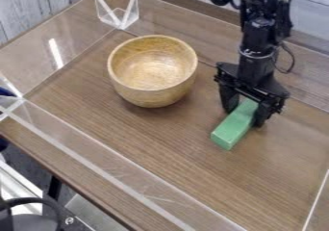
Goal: Remove the green block from inside the brown bowl and put it on the table
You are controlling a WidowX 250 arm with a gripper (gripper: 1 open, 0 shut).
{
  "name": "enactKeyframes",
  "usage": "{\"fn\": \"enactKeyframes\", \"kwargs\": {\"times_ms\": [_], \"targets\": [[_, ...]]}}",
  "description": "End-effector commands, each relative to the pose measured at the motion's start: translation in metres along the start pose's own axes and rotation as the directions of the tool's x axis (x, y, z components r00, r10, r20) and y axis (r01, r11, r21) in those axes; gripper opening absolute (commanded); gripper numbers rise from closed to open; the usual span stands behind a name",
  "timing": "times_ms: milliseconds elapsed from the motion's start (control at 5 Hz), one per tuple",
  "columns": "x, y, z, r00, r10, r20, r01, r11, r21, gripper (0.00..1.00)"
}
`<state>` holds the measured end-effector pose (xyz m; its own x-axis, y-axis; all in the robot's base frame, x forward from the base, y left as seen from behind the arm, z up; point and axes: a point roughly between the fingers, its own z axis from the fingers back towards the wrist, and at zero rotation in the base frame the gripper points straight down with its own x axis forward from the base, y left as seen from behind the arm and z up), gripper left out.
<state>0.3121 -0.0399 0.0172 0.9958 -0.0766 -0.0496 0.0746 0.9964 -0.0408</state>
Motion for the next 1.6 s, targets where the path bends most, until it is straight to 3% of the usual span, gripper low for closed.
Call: {"fn": "enactKeyframes", "kwargs": {"times_ms": [0, 200, 600, 1000, 1400], "targets": [[-0.004, 0.009, 0.008, 0.999, 0.038, 0.024, -0.037, 0.999, -0.026, 0.0], [-0.008, 0.008, 0.008, 0.999, 0.049, 0.017, -0.048, 0.997, -0.052, 0.0], [-0.011, -0.005, 0.009, 1.0, 0.015, -0.023, -0.015, 1.0, -0.02, 0.0], [-0.011, -0.015, 0.006, 0.999, 0.033, 0.003, -0.033, 0.999, -0.009, 0.0], [-0.006, -0.021, 0.008, 0.999, -0.024, 0.037, 0.023, 0.999, 0.026, 0.0]]}}
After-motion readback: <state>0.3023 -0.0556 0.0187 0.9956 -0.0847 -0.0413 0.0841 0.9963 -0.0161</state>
